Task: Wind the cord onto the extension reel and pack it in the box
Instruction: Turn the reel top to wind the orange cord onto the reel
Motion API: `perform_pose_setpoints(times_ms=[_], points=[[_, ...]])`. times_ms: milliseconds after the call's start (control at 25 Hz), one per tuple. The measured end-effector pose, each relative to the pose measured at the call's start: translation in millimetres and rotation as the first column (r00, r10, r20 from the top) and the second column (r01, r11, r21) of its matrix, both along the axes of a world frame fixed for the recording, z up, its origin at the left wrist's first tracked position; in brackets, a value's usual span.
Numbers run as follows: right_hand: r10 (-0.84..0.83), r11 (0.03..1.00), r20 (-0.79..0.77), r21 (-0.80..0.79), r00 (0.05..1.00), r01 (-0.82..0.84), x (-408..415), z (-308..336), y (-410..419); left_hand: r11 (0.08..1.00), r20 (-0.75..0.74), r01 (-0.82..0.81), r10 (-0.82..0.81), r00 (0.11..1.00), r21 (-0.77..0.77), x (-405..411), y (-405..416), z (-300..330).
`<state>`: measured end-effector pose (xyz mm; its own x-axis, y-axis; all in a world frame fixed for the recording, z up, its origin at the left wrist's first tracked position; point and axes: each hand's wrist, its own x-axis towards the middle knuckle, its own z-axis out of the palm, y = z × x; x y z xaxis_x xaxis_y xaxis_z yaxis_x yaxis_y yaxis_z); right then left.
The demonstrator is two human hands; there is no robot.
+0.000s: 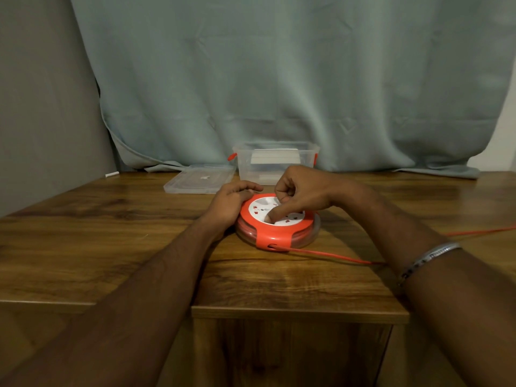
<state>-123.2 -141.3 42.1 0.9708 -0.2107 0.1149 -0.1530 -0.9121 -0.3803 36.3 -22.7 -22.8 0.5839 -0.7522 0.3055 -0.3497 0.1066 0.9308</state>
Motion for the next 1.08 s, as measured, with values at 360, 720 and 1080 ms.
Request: perform_pose_setpoints(times_ms=[360, 720, 1080], points=[[0.122, 0.99, -0.019, 0.08, 0.992, -0.12, -11.9, 10.3, -14.4, 0.999, -0.015, 0.036, -0.036, 0.999, -0.001, -0.2, 2.3, 1.6], [0.222, 0.952, -0.082, 0.232, 0.972, -0.198, -11.5, 9.0, -10.6, 0.994, -0.012, 0.093, -0.092, 0.996, 0.053, 1.0, 5.8, 3.5], [0.169, 0.963, 0.01, 0.213, 0.985, -0.168, -7.9, 0.8, -14.1, 0.995, -0.104, 0.095, -0.093, 0.99, 0.019, -1.1, 13.3, 6.1]])
